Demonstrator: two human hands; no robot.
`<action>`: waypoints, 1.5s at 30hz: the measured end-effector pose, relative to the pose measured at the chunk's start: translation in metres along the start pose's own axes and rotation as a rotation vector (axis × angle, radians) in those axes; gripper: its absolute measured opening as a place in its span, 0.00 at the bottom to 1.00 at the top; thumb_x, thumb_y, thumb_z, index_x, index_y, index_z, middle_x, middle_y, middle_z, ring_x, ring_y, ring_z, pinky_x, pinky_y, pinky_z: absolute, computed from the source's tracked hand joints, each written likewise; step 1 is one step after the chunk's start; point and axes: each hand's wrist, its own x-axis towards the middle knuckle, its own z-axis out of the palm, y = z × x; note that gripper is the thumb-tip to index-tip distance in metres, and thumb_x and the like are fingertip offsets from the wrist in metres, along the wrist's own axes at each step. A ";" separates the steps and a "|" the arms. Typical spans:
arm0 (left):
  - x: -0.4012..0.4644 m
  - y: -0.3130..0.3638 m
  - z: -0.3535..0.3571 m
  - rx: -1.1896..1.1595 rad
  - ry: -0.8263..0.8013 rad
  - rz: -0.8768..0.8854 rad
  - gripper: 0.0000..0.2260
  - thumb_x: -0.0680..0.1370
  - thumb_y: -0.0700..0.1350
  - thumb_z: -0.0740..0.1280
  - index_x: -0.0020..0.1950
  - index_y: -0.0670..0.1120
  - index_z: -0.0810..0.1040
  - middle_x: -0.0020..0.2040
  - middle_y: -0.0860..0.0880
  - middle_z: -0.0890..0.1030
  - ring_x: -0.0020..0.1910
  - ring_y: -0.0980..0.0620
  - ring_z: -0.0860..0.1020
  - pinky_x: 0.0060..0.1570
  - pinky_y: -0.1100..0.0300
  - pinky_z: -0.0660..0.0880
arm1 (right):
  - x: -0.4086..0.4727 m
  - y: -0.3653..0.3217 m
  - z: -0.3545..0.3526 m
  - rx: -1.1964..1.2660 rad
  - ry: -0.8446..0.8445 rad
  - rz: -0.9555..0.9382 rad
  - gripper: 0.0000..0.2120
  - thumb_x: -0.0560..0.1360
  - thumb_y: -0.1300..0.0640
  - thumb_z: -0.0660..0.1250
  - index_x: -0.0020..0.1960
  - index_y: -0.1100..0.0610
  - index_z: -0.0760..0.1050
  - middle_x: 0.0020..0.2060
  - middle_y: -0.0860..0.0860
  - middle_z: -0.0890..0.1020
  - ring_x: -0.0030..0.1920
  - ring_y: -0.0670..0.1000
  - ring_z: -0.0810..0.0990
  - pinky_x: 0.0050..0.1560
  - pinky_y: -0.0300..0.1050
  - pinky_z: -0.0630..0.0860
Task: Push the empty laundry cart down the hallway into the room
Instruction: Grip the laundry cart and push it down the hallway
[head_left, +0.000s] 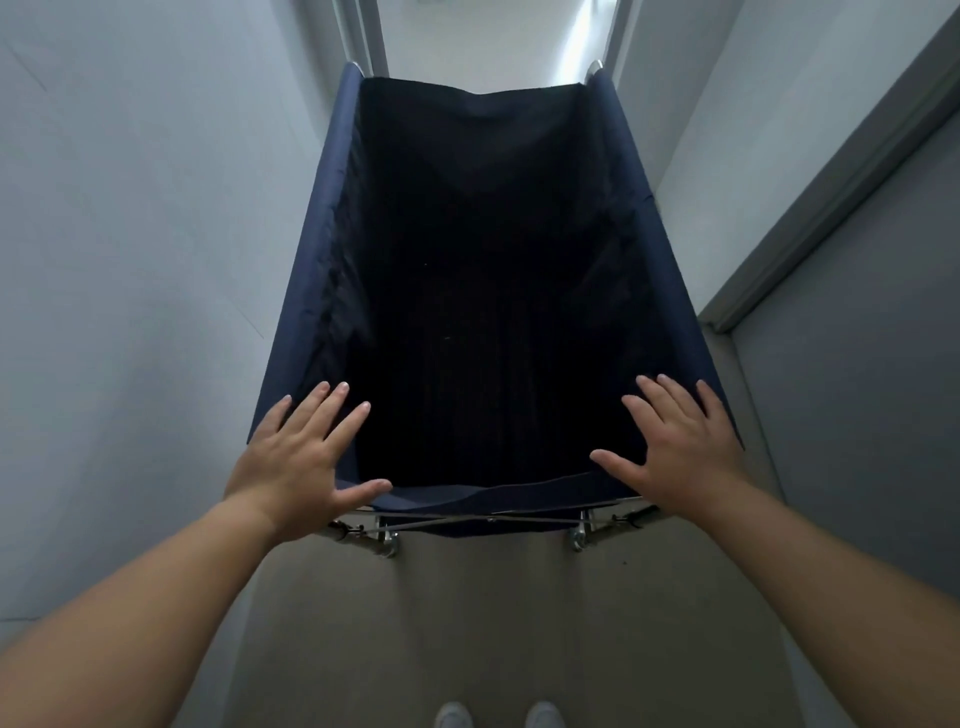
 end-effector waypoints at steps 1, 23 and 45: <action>0.004 -0.003 0.001 -0.002 0.003 0.001 0.41 0.72 0.75 0.47 0.76 0.50 0.62 0.77 0.45 0.61 0.76 0.46 0.56 0.72 0.44 0.55 | 0.005 0.001 0.001 0.002 -0.004 -0.003 0.43 0.72 0.23 0.46 0.67 0.54 0.74 0.71 0.54 0.73 0.74 0.55 0.65 0.75 0.59 0.50; 0.164 -0.045 -0.006 -0.028 0.047 0.044 0.44 0.69 0.79 0.50 0.77 0.52 0.58 0.78 0.47 0.60 0.77 0.48 0.53 0.73 0.43 0.55 | 0.157 0.045 0.008 -0.046 -0.002 0.015 0.43 0.71 0.21 0.46 0.68 0.52 0.72 0.71 0.53 0.73 0.73 0.55 0.67 0.74 0.60 0.49; 0.383 -0.074 -0.029 0.006 0.025 -0.003 0.43 0.69 0.78 0.51 0.77 0.52 0.59 0.76 0.46 0.63 0.76 0.48 0.56 0.73 0.46 0.50 | 0.360 0.128 0.005 -0.003 -0.070 -0.040 0.48 0.67 0.19 0.39 0.73 0.49 0.65 0.76 0.50 0.65 0.78 0.52 0.56 0.75 0.62 0.41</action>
